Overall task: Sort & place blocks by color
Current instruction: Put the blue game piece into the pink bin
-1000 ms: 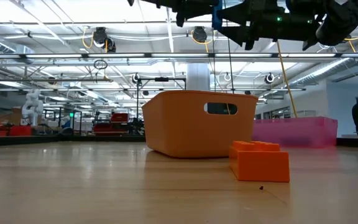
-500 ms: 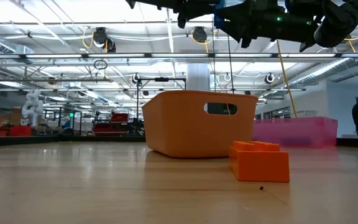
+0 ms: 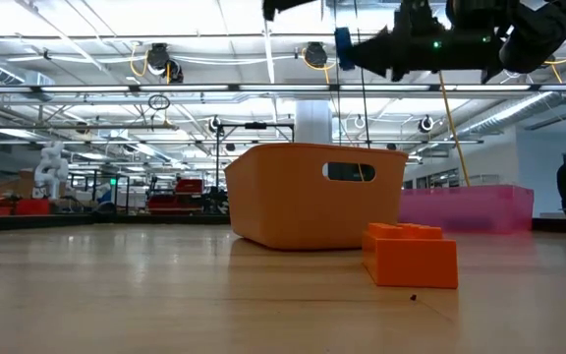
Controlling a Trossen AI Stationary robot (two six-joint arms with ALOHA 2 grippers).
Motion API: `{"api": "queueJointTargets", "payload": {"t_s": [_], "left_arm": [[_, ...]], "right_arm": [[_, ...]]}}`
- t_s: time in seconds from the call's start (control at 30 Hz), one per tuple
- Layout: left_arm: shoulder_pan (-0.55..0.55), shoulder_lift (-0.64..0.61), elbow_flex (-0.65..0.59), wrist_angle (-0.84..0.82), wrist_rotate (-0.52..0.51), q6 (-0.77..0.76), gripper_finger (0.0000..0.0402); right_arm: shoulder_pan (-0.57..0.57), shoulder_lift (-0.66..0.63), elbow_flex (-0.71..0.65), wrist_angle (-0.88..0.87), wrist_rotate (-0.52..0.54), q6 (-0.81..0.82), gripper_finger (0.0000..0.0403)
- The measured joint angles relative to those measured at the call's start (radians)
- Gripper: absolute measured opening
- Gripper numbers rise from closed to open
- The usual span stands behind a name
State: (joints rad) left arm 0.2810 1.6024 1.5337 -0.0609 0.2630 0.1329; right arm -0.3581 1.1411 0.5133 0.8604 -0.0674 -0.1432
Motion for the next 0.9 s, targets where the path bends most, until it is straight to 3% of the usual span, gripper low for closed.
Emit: {"api": "queueJointTargets", "payload": {"t_s": [0.1, 0.23, 0.3, 0.57, 0.73, 0.9], "left_arm": [[0.001, -0.044, 0.000, -0.127, -0.021, 0.003, 0.0236], [-0.004, -0.075, 0.000, -0.305, -0.163, -0.006, 0.0230], [-0.009, -0.072, 0.000, -0.378, -0.227, -0.022, 0.0224], [-0.041, 0.003, -0.001, -0.476, -0.317, -0.092, 0.0197], [-0.060, 0.027, -0.001, -0.479, -0.317, -0.089, 0.0185], [-0.062, 0.030, -0.001, -0.468, -0.318, -0.091, 0.0179]], "right_arm": [[-0.008, -0.054, 0.000, -0.149, 0.187, -0.076, 0.0121], [-0.040, -0.122, 0.000, -0.353, 0.489, -0.147, 0.0121], [-0.069, -0.144, 0.000, -0.434, 0.573, -0.146, 0.0121], [-0.241, -0.157, 0.000, -0.723, 0.591, 0.076, 0.0121], [-0.286, -0.157, 0.000, -0.788, 0.590, 0.138, 0.0126], [-0.285, -0.157, 0.000, -0.769, 0.588, 0.146, 0.0244]]}}
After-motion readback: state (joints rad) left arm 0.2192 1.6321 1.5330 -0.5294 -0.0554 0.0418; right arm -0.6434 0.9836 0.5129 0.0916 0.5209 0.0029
